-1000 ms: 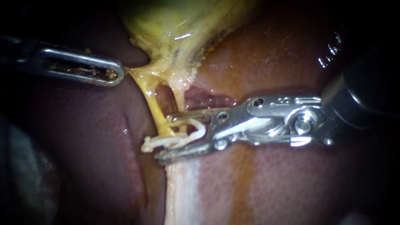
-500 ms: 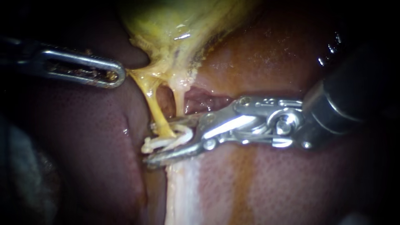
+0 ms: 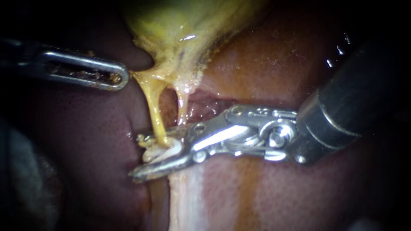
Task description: Clipping second clip left tube
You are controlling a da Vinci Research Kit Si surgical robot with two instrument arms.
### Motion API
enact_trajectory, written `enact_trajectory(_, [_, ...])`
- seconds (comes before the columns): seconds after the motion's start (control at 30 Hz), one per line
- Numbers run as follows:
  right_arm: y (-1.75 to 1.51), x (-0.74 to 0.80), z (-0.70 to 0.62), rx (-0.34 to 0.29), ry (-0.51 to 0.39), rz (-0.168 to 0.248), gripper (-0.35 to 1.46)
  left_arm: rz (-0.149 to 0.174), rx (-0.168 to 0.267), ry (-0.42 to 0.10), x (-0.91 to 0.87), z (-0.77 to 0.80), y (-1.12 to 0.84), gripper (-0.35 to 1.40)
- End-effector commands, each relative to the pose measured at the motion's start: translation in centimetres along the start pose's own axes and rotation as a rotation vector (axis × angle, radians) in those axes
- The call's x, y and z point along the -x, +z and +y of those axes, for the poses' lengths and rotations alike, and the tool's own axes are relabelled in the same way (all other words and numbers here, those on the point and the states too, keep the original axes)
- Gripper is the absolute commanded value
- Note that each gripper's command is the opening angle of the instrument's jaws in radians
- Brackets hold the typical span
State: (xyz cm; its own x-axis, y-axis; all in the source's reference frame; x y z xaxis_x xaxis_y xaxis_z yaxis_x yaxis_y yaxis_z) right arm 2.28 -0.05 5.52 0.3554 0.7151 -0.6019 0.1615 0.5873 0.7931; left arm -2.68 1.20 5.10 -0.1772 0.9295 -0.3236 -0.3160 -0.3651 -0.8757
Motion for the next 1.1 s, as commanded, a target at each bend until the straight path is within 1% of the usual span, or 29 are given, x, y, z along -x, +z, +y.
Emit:
enact_trajectory(0.03, [0.0,-0.02,-0.04,-0.004,0.0,0.002,0.47,0.0,0.0,0.0,0.0,0.0,0.0,-0.35])
enact_trajectory(0.13, [0.01,-0.03,-0.12,-0.008,-0.001,0.0,0.47,0.0,0.0,0.0,0.01,0.0,0.0,-0.35])
enact_trajectory(0.23, [0.02,-0.03,-0.17,-0.011,-0.002,-0.002,0.46,0.0,0.0,0.0,0.01,-0.01,0.0,-0.35])
enact_trajectory(0.33, [0.02,-0.03,-0.17,-0.011,-0.002,-0.002,0.45,0.0,0.0,0.0,0.01,-0.01,0.0,-0.35])
enact_trajectory(0.4, [0.0,-0.02,-0.17,-0.015,0.01,-0.003,0.4,0.0,-0.001,0.001,0.01,-0.01,0.0,-0.35])
enact_trajectory(0.53, [-0.05,0.01,-0.18,-0.02,0.021,-0.006,0.25,0.0,-0.001,0.001,0.02,-0.01,0.0,-0.35])
enact_trajectory(0.63, [-0.06,0.02,-0.18,-0.02,0.026,-0.006,0.17,0.0,-0.001,0.001,0.02,-0.01,0.0,-0.35])
enact_trajectory(0.87, [-0.08,0.03,-0.17,-0.02,0.061,-0.007,-0.11,-0.001,0.001,0.001,0.02,-0.01,0.01,-0.35])
enact_trajectory(0.93, [-0.1,0.04,-0.17,-0.02,0.085,-0.007,-0.21,-0.001,0.001,0.001,0.02,-0.01,0.02,-0.35])
enact_trajectory(1.0, [-0.11,0.05,-0.17,-0.02,0.15,-0.008,-0.35,-0.001,0.001,0.002,0.03,-0.01,0.03,-0.35])
enact_trajectory(1.07, [-0.13,0.07,-0.18,-0.02,0.208,-0.009,-0.35,-0.002,0.003,0.002,0.03,-0.02,0.03,-0.35])
enact_trajectory(1.1, [-0.14,0.07,-0.18,-0.033,0.208,-0.017,-0.35,-0.002,0.003,0.002,0.04,-0.02,0.03,-0.35])
